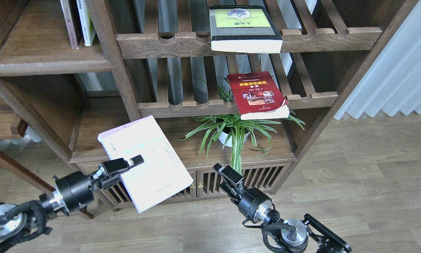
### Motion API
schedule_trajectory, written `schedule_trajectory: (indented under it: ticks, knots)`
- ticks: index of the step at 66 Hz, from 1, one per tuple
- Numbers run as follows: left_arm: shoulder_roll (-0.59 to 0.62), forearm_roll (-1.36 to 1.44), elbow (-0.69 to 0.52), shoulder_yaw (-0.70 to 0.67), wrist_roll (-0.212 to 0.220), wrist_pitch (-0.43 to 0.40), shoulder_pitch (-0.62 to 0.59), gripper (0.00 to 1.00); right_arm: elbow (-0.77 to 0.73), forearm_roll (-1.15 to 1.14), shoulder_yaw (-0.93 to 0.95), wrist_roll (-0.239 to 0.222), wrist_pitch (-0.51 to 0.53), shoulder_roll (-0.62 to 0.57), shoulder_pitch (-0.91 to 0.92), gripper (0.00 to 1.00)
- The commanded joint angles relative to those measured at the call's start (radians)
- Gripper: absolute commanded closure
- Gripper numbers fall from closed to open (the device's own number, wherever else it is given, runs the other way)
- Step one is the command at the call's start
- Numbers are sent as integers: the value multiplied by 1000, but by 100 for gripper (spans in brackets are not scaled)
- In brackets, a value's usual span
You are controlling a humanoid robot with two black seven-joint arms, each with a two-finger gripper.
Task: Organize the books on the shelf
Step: 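Lift the white book with the left gripper up toward the top shelf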
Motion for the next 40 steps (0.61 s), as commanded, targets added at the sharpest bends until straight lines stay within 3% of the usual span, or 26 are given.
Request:
schedule_trajectory:
  ticks: [1, 40]
  knots:
    - [19, 18, 0, 33, 1, 0, -74, 93, -8, 0, 0, 0, 0, 0, 1, 2]
    - [79, 163, 0, 53, 26, 0, -243, 93, -8, -29, 4, 0, 1, 0, 2, 2]
